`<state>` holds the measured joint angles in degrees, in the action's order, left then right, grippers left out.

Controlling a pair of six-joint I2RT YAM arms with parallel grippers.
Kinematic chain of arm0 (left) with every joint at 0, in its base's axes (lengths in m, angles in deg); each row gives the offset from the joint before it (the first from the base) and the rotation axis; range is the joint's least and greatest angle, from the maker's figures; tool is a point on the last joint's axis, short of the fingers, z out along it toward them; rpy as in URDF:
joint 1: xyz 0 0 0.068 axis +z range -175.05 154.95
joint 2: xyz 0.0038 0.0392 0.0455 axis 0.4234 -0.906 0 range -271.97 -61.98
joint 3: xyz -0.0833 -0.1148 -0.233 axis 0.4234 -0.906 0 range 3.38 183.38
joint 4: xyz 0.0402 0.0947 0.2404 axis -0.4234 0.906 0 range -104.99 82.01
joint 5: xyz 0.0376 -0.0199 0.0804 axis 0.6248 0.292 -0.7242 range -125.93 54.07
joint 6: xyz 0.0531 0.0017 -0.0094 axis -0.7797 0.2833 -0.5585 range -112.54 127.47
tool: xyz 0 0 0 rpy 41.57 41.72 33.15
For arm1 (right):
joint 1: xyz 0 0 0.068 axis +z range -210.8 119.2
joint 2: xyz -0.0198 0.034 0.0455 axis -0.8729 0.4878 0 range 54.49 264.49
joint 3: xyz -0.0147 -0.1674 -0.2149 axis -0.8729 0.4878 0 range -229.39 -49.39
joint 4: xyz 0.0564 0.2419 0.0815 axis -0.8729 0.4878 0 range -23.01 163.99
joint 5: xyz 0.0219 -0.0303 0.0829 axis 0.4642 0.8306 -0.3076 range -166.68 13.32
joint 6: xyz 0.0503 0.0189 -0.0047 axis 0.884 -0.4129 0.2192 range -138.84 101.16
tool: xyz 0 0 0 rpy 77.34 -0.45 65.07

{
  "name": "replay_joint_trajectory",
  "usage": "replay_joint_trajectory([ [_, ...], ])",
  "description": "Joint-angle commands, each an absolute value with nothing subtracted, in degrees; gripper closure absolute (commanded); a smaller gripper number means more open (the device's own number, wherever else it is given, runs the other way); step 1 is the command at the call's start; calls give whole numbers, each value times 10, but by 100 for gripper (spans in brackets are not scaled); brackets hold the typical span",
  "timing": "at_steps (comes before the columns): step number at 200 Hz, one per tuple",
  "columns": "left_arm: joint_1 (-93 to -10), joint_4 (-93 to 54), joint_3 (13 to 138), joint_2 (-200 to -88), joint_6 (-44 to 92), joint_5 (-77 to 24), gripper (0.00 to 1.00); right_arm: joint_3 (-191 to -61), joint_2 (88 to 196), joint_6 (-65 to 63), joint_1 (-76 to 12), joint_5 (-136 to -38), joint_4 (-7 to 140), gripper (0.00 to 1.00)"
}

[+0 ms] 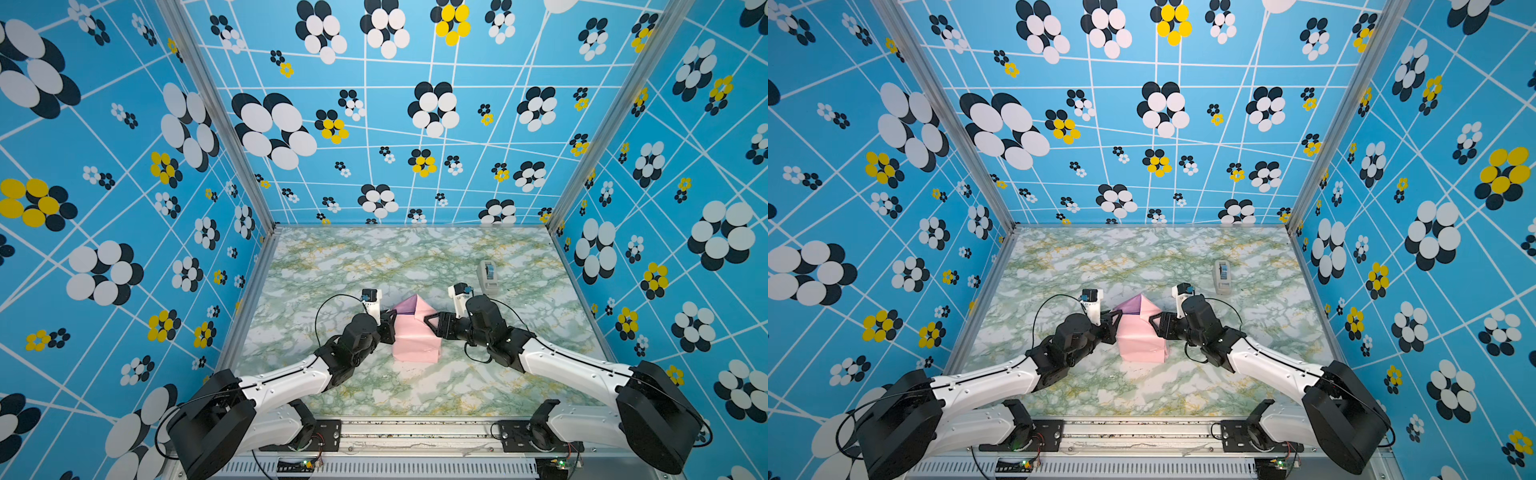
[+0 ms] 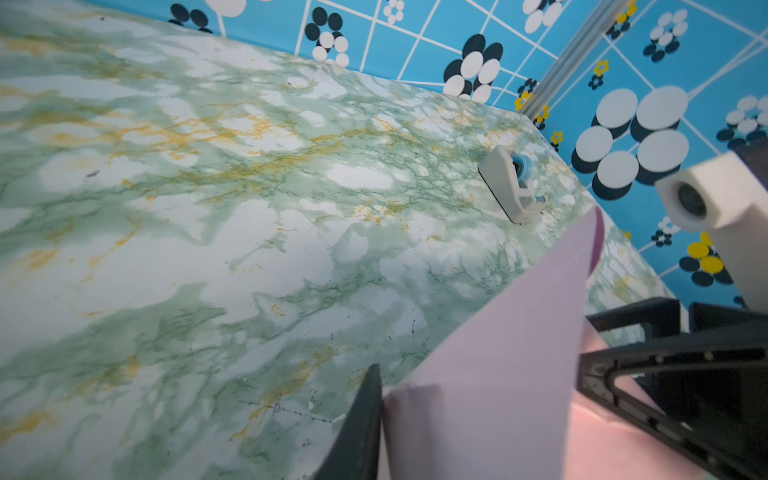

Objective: Wrap the gift box in paper

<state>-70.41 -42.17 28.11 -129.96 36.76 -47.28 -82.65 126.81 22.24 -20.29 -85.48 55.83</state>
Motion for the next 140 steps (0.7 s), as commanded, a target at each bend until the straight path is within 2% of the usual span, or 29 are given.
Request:
replay_joint_trajectory([
  [1, -698, -388, 299, -1296, 342, -467, 98, -800, 1282, 222, -196, -832, 658, 41],
  [23, -698, -373, 305, -1281, 341, -463, 99, -798, 1279, 222, -196, -827, 660, 41],
  [31, -697, -364, 308, -1275, 340, -461, 92, -797, 1280, 222, -196, -826, 660, 41],
  [42, -696, -345, 315, -1269, 341, -459, 71, -797, 1280, 223, -196, -826, 658, 41],
  [53, -696, -332, 318, -1267, 340, -457, 67, -796, 1280, 223, -196, -826, 658, 41],
  [58, -695, -330, 317, -1268, 341, -456, 69, -795, 1280, 223, -196, -827, 656, 41],
  [64, -694, -330, 316, -1268, 341, -454, 75, -795, 1279, 223, -196, -827, 656, 41],
  [76, -691, -331, 314, -1266, 341, -449, 100, -795, 1280, 223, -196, -827, 655, 41],
  [109, -689, -314, 335, -1264, 327, -434, 100, -795, 1285, 222, -195, -829, 653, 41],
  [121, -686, -307, 343, -1264, 326, -434, 77, -793, 1285, 222, -195, -829, 652, 41],
  [128, -683, -306, 347, -1263, 324, -433, 72, -793, 1285, 222, -195, -829, 651, 41],
  [133, -681, -306, 349, -1263, 324, -430, 79, -792, 1284, 222, -195, -830, 651, 41],
  [140, -677, -307, 351, -1261, 324, -423, 98, -792, 1284, 221, -194, -829, 652, 41],
])
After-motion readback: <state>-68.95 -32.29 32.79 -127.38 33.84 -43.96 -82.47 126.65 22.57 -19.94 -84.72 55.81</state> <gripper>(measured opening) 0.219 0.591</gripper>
